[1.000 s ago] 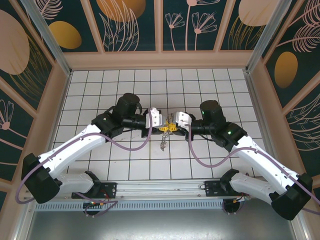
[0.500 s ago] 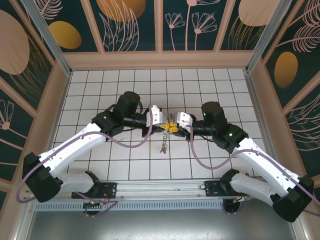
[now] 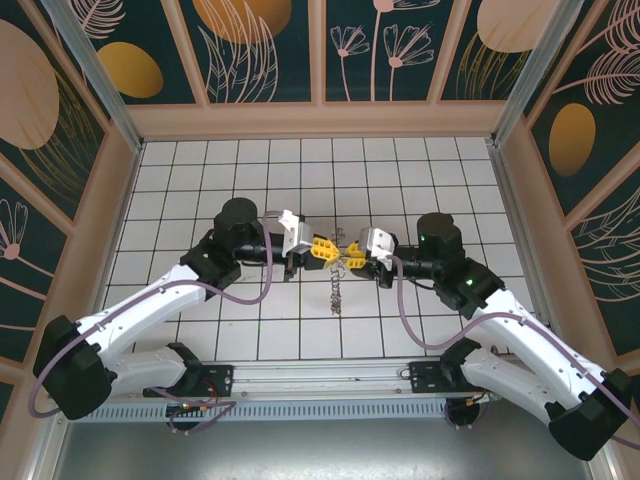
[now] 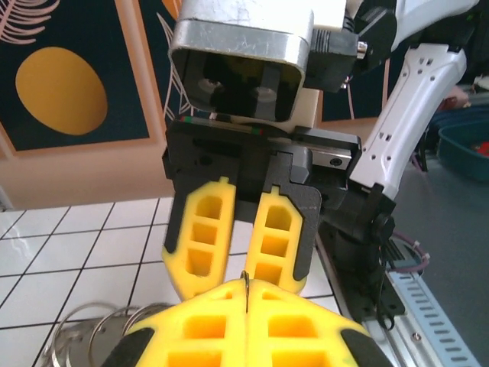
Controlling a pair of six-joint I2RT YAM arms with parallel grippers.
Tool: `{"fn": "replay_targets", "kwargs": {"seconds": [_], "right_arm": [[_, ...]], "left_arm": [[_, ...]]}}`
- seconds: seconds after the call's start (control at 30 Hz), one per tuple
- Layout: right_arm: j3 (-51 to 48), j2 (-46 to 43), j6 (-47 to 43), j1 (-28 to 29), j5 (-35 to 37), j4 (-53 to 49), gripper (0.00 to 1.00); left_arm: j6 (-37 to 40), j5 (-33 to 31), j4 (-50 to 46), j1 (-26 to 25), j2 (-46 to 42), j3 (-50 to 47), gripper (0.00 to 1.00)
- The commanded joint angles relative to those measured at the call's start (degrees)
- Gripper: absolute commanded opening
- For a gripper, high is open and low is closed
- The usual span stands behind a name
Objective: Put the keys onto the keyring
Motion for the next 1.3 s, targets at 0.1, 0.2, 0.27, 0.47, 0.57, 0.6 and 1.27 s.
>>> {"fn": "replay_targets", "kwargs": {"seconds": [0.1, 0.2, 0.27, 0.47, 0.57, 0.6, 1.27], "right_arm": [[-1.08, -0.21, 5.33, 0.02, -6.13, 9.11, 0.0], [-0.99, 1.03, 5.46, 0.93, -6.54, 9.25, 0.0], [-0.97, 1.47, 5.24, 1.41, -6.22, 9.04, 0.0], [-0.21, 0.93, 3.8, 1.93, -3.81, 6.91, 0.0], [0.84, 0.14, 1.68, 1.91, -0.75, 3.34, 0.01], [1.02, -0.29, 1.06, 1.8, 0.0, 2.27, 0.03], [1.51, -4.62, 0.32, -5.06, -6.59, -1.9, 0.28]], "left_arm": [[-8.98, 3.03, 16.78, 0.03, 1.01, -2.95, 0.0], [-11.44, 1.71, 21.59, -0.01, 1.7, -4.59, 0.0], [-12.71, 0.64, 23.87, -0.02, 2.14, -5.48, 0.0], [-13.94, -0.4, 26.78, -0.32, 3.24, -7.53, 0.0], [-15.28, -1.13, 29.67, -0.4, 2.94, -9.09, 0.0], [-15.5, -1.44, 30.23, -0.42, 2.84, -9.38, 0.0], [-17.38, -0.95, 32.78, -0.46, 2.91, -9.33, 0.0]]}}
